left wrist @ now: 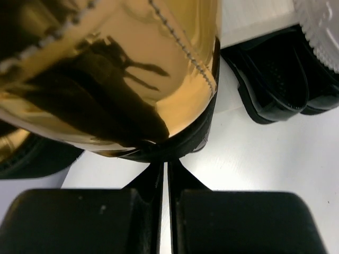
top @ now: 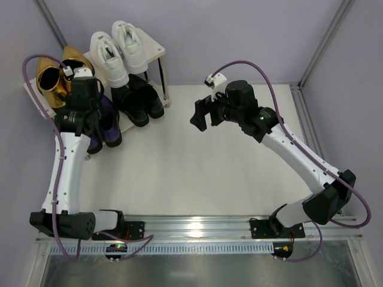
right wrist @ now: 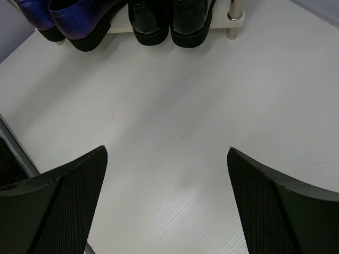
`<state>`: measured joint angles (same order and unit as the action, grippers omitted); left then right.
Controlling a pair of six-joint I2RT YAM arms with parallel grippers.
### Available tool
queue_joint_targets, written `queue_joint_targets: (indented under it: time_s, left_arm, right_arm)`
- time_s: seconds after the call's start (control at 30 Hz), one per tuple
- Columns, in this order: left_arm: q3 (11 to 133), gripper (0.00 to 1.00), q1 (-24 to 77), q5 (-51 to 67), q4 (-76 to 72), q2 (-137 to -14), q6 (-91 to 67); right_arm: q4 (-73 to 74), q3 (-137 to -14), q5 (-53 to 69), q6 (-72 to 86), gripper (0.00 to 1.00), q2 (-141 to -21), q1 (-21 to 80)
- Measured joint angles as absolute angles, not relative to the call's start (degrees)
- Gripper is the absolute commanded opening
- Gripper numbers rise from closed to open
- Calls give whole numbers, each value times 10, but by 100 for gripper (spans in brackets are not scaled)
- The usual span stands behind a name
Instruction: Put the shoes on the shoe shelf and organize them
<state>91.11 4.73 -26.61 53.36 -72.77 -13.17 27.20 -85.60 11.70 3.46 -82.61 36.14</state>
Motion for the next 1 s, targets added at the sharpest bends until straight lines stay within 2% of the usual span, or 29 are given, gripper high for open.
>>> queue_joint_targets:
  time_s: [0.27, 0.63, 0.83, 1.0]
  left_arm:
    - [960, 0, 36, -274, 521, -768, -115]
    - [962, 0, 36, -251, 519, -763, -130]
    - [962, 0, 36, -160, 534, -712, -179]
    - [962, 0, 36, -138, 562, -645, -208]
  right_arm:
    - [272, -856, 113, 33, 94, -826, 359]
    - [272, -856, 111, 31, 94, -826, 354]
    - [272, -856, 111, 31, 94, -826, 352]
    - [272, -853, 111, 31, 94, -826, 351]
